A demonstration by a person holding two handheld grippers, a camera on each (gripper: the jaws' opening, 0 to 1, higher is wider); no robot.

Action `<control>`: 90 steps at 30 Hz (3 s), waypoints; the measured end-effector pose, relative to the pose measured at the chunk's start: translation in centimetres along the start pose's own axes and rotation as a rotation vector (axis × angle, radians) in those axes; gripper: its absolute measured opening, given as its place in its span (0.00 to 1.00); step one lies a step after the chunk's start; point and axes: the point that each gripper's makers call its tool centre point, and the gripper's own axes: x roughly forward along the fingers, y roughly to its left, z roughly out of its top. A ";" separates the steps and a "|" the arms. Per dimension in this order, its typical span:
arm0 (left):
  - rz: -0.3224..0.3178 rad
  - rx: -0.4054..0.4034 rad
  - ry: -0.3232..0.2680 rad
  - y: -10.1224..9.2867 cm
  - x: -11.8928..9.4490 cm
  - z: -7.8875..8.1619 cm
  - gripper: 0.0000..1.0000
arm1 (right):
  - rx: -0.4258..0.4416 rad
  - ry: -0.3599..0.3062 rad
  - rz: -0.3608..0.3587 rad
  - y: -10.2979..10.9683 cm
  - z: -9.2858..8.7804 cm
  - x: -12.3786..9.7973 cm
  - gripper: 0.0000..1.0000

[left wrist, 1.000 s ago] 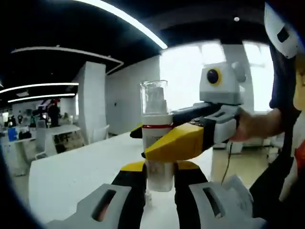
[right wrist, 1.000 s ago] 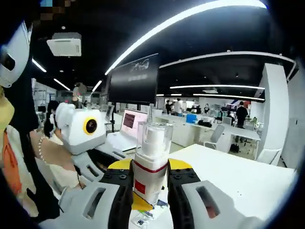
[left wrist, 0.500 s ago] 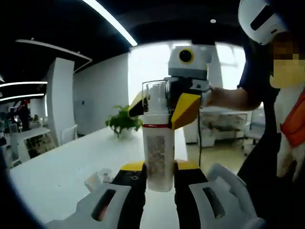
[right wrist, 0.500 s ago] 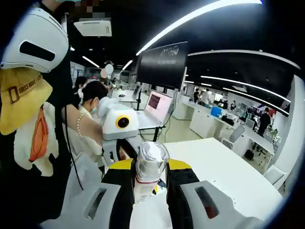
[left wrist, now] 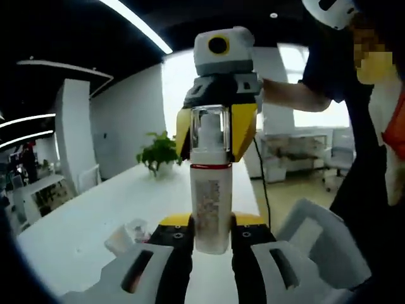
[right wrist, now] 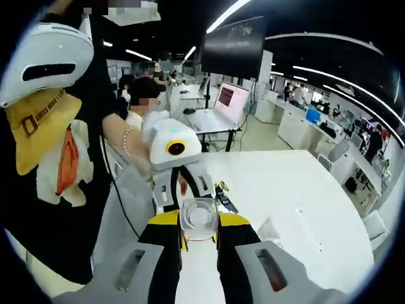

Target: Arrange the skincare products in the storage area until every visible bottle or jar stands upright without overlapping.

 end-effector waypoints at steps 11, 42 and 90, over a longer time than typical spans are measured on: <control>0.059 -0.021 0.060 1.6 1.9 -4.4 0.24 | -0.055 0.146 0.010 -1.0 -3.0 4.0 0.19; 0.047 -0.118 0.244 8.0 4.7 -18.8 0.24 | -0.035 0.325 0.022 -6.5 -12.3 15.1 0.20; -0.037 -0.154 0.235 8.2 6.5 -21.3 0.23 | -0.029 0.267 -0.017 -7.6 -12.2 13.8 0.24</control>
